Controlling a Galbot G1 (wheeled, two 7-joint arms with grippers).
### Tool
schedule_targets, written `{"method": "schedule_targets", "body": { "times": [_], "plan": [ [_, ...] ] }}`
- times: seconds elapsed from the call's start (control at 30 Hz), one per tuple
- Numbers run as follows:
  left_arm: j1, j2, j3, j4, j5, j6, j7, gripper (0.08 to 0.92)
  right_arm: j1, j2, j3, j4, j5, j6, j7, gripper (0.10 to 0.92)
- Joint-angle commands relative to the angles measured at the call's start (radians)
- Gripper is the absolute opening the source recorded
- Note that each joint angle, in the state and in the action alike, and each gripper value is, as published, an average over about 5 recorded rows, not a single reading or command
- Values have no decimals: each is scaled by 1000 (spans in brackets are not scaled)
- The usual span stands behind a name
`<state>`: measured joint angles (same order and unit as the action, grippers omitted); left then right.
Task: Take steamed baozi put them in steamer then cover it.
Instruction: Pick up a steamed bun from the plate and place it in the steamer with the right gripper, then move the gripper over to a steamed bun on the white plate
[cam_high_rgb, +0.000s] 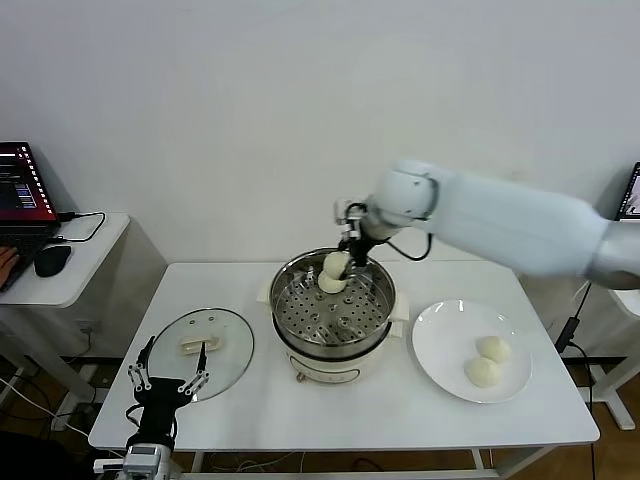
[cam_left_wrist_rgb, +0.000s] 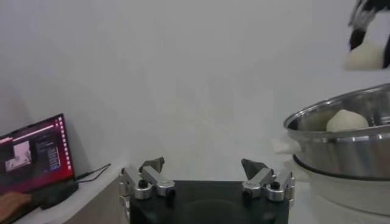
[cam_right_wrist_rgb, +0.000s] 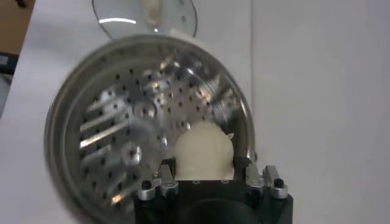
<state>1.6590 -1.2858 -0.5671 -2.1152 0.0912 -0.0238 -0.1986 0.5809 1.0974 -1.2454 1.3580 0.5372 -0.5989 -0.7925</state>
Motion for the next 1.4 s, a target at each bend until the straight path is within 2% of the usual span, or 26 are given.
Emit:
{"method": "schedule_targets", "body": {
  "times": [0.03, 0.57, 0.67, 0.8, 0.9, 1.1, 1.4],
  "plan": [
    [-2, -2, -1, 5, 0, -2, -2, 823, -79, 213, -17, -116, 59, -76, 66, 585],
    [2, -4, -9, 6, -3, -14, -5, 823, -183, 292, -13, -241, -16, -72, 61, 594],
    [2, -6, -8, 6, -2, -14, -5, 823, -183, 282, -12, -236, -22, -73, 55, 650],
    [1, -7, -7, 6, -2, -13, -4, 823, -150, 244, -7, -205, -31, -71, 22, 764],
    [0, -7, -6, 7, -1, -13, -4, 823, -93, 187, 7, -154, -28, -63, -20, 811],
    [-10, -3, 0, 7, -1, -10, -1, 823, 69, -26, -4, 4, -48, -11, -149, 823],
    [-12, 3, 16, 1, 2, -7, 2, 823, 164, -422, -54, 228, -226, 190, -338, 823]
  ]
}}
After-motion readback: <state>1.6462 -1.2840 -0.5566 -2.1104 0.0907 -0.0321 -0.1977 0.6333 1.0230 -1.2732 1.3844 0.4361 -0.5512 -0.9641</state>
